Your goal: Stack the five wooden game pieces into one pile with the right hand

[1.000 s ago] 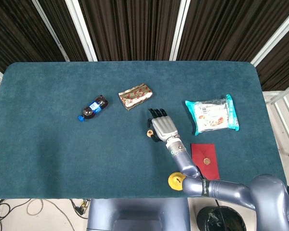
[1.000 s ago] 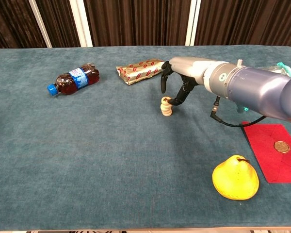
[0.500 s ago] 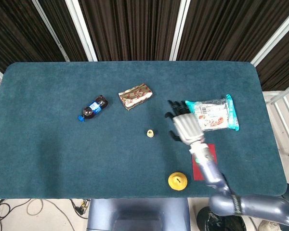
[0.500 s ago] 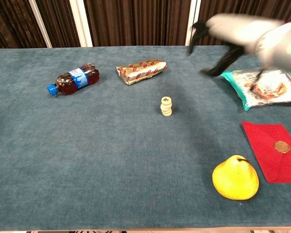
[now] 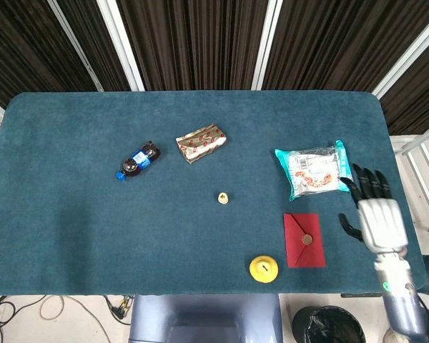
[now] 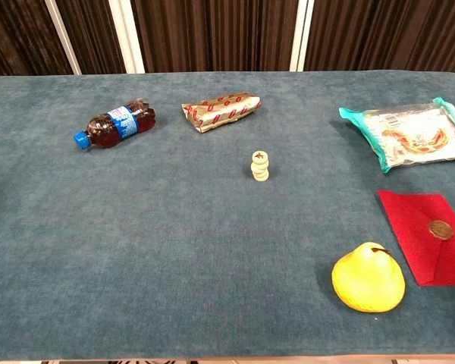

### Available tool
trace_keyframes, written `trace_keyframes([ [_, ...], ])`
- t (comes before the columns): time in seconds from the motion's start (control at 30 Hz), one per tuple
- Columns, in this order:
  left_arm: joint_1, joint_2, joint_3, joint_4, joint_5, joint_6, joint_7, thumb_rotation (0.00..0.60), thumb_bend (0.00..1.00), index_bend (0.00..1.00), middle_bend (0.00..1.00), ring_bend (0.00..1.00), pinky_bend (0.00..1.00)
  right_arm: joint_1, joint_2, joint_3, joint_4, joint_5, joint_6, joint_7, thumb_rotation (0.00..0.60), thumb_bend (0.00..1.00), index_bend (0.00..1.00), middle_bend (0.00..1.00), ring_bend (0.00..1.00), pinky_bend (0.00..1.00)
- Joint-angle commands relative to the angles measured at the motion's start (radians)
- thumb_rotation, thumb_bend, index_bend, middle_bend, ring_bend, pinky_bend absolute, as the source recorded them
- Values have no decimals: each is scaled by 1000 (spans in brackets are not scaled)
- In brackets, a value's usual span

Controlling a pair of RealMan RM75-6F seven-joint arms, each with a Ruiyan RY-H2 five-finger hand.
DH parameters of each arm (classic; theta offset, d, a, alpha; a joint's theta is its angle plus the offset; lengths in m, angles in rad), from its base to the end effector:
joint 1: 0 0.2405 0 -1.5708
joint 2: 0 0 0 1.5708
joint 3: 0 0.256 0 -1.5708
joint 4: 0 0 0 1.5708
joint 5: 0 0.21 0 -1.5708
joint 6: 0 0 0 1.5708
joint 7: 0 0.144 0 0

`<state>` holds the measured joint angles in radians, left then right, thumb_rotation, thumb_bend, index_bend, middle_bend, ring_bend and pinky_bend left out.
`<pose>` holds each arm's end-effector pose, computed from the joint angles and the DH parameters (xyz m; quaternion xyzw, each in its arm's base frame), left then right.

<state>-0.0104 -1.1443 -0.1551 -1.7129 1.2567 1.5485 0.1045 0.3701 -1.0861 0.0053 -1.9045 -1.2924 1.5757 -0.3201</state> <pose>-0.3240 0.1722 0.1759 -0.4685 -0.4250 -0.3699 0.6804 -0.2262 -0.2375 0.1595 0.6031 -0.3330 0.4106 0.5973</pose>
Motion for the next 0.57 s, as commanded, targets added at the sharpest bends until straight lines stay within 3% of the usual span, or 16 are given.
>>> trace_keyframes([
  [0.03, -1, 3, 4, 2, 4, -2, 7, 600, 611, 79, 0, 0, 0, -66, 4, -46, 33, -56, 56, -12, 600, 397, 177, 0, 0, 0],
  [0.23, -2, 11, 6, -3, -5, -13, 12, 600, 611, 76, 0, 0, 0, -141, -28, -65, 79, -117, 117, -10, 600, 397, 176, 0, 0, 0],
  [0.57, -1, 12, 4, -3, -10, -11, 8, 600, 611, 76, 0, 0, 0, -186, -57, -88, 136, -191, 72, 60, 600, 397, 176, 0, 0, 0],
])
